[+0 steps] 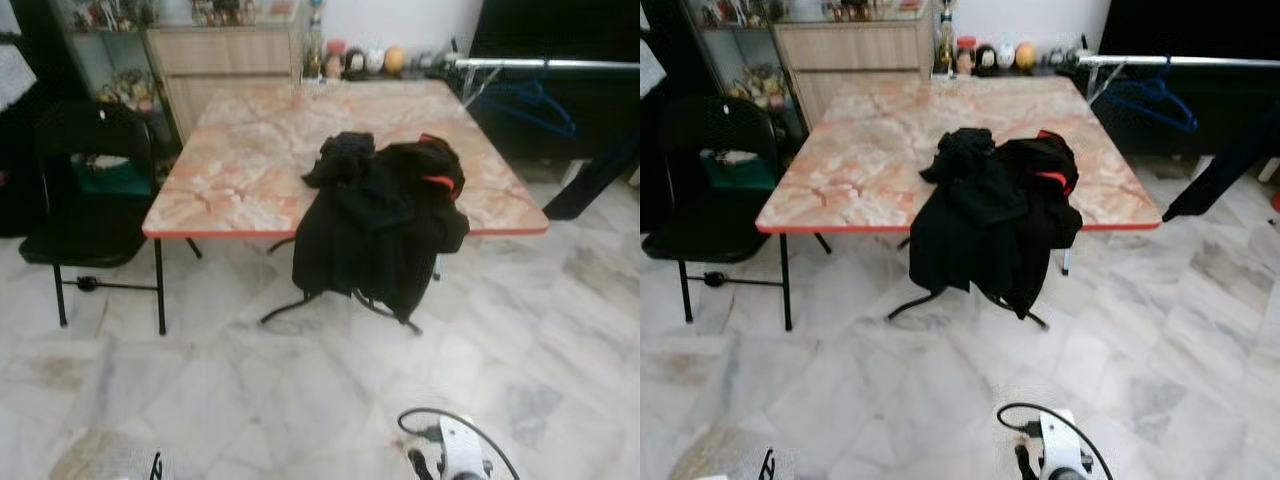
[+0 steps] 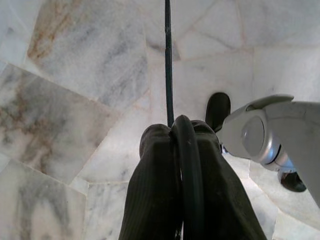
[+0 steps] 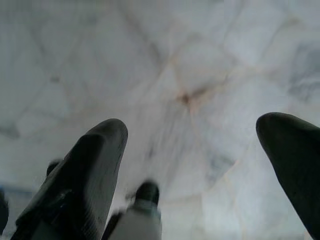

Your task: Hang hanger

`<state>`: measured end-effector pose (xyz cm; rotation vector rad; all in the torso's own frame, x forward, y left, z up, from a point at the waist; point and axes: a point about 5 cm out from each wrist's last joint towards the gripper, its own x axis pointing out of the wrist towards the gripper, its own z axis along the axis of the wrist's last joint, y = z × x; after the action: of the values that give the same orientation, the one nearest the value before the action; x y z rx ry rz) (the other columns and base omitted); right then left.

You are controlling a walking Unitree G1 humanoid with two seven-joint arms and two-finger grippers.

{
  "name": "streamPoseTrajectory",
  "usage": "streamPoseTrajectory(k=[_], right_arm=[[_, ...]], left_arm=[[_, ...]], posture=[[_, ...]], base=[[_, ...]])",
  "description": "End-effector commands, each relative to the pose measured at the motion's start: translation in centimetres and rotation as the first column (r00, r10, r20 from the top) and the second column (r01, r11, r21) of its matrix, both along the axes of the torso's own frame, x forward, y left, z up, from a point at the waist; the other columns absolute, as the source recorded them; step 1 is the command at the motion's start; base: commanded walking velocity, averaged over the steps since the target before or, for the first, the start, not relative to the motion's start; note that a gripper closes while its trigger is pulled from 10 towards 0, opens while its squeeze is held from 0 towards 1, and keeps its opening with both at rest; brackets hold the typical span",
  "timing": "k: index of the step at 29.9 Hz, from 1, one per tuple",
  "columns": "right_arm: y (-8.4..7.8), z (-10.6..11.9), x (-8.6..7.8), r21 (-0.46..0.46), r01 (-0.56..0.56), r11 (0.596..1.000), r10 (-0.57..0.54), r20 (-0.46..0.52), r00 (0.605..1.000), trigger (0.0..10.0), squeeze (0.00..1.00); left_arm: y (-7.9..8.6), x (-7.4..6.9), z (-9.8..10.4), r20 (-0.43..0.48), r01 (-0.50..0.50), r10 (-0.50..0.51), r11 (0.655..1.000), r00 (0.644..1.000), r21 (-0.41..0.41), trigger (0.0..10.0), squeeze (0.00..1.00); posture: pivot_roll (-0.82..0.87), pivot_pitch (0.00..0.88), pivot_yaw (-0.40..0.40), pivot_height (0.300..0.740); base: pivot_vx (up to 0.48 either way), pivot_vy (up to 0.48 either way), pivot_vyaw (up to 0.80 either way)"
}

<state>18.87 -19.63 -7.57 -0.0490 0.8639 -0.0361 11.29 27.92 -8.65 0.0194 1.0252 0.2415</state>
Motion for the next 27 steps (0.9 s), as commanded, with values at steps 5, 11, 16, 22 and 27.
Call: streamPoseTrajectory(k=[5,11,16,22,27], right_arm=[[-3.9,3.1,3.0,-0.137,-0.076,0.988,0.103,0.202,0.974,10.0,0.00],[-4.3,6.4,5.2,-0.205,-0.248,0.947,0.308,0.356,0.882,10.0,0.00],[-2.2,7.8,6.0,-0.190,-0.432,0.882,0.471,0.424,0.774,10.0,0.00],[1.1,11.3,6.4,-0.232,-0.704,0.671,0.711,0.468,0.525,10.0,0.00],[2.8,12.7,5.2,-0.141,-0.868,0.476,0.815,0.441,0.376,10.0,0.00]], left_arm=[[0.7,5.6,2.8,0.143,0.230,-0.254,0.959,0.957,0.165,10.0,0.00],[0.7,11.3,7.6,0.347,0.409,-0.508,0.854,0.788,0.323,10.0,0.00],[-1.2,13.7,9.5,0.389,0.549,-0.657,0.754,0.646,0.361,10.0,0.00],[-5.0,14.9,12.2,0.359,0.795,-0.884,0.439,0.300,0.418,10.0,0.00],[-7.0,14.7,13.4,0.338,0.871,-0.929,0.285,0.149,0.400,10.0,0.00]], posture=[[0.03,0.000,-0.020,0.740],[0.03,0.000,-0.025,0.740],[0.02,0.000,-0.026,0.740],[0.01,0.000,-0.024,0.740],[0.01,0.000,-0.027,0.740]], base=[[0.000,0.000,0.00],[0.000,0.000,0.00],[0.000,0.000,0.00],[0.000,0.000,0.00],[0.000,0.000,0.00]])
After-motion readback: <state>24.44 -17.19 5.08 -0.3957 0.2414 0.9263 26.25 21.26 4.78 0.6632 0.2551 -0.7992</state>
